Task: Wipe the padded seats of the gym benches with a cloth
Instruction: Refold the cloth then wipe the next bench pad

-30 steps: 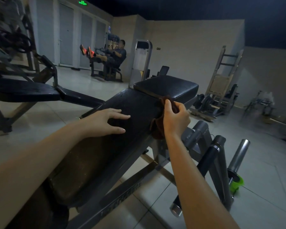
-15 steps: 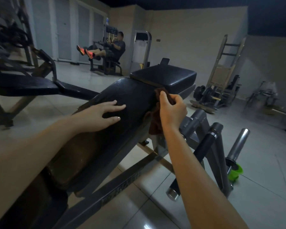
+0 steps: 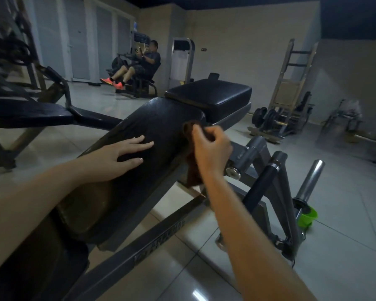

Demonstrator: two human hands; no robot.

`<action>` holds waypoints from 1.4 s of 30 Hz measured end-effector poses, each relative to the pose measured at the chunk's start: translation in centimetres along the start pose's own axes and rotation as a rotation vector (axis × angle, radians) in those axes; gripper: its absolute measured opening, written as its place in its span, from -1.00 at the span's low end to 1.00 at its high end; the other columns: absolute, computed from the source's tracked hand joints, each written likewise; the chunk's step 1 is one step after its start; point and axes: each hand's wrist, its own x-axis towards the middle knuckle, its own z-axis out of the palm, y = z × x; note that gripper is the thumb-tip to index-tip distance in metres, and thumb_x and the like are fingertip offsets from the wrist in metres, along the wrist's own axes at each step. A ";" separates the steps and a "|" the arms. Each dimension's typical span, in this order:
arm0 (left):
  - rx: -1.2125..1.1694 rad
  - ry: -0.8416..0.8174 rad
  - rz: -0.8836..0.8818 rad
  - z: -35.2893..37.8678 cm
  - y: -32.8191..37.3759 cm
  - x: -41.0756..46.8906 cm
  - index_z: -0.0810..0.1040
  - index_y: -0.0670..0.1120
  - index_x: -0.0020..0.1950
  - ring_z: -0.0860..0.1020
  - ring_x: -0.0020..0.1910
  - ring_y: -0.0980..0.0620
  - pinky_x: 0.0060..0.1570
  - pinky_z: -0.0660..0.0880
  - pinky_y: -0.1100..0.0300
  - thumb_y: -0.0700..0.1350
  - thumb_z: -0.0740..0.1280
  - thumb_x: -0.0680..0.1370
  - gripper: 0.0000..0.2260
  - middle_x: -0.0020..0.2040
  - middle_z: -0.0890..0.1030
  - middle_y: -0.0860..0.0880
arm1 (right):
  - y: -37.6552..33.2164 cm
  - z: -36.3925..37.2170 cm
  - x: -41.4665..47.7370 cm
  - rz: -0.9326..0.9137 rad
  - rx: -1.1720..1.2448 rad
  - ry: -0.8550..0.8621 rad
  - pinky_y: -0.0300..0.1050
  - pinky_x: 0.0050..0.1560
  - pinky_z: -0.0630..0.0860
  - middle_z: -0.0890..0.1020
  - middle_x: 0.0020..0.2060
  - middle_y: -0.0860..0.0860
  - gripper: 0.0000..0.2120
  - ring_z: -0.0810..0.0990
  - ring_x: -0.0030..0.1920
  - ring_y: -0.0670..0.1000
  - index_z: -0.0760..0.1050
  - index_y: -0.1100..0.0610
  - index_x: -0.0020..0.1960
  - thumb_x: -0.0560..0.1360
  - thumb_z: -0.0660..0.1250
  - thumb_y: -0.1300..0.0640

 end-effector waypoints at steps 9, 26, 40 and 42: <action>-0.134 0.012 -0.029 -0.1 -1.3 -1.8 0.32 0.40 0.36 0.12 0.42 0.32 0.39 0.10 0.22 -0.08 0.31 0.61 -0.54 0.44 0.18 0.38 | 0.8 2.5 -5.2 0.037 0.090 0.022 -0.35 -0.27 0.51 0.57 -0.29 -0.06 -0.83 0.58 -0.30 -0.20 0.47 0.04 -0.19 0.55 0.39 0.14; -0.324 0.094 -0.123 0.1 -0.4 -3.3 0.37 0.21 0.46 0.29 0.41 0.23 0.40 0.22 0.17 -0.20 0.23 0.65 -0.56 0.45 0.37 0.21 | 1.6 5.3 -17.2 -0.170 -0.011 -0.201 -0.08 -0.34 0.47 0.50 -0.34 -0.11 -0.78 0.49 -0.33 -0.06 0.47 0.05 -0.25 0.48 0.34 -0.06; -0.206 0.057 -0.086 0.0 -0.5 -4.7 0.34 0.18 0.47 0.25 0.47 0.14 0.45 0.21 0.13 -0.13 0.31 0.61 -0.54 0.50 0.32 0.12 | 1.6 7.0 -21.2 -0.524 -0.205 -0.339 -0.21 -0.35 0.50 0.52 -0.23 -0.10 -0.86 0.47 -0.30 -0.15 0.51 0.05 -0.17 0.49 0.37 0.01; -0.123 0.039 -0.085 0.3 -0.4 -4.8 0.33 0.21 0.47 0.18 0.52 0.10 0.50 0.15 0.02 -0.04 0.35 0.59 -0.53 0.54 0.24 0.13 | 1.6 7.2 -21.8 -0.643 -0.277 -0.397 -0.23 -0.34 0.49 0.53 -0.21 -0.08 -0.89 0.46 -0.27 -0.14 0.52 0.06 -0.15 0.50 0.38 0.04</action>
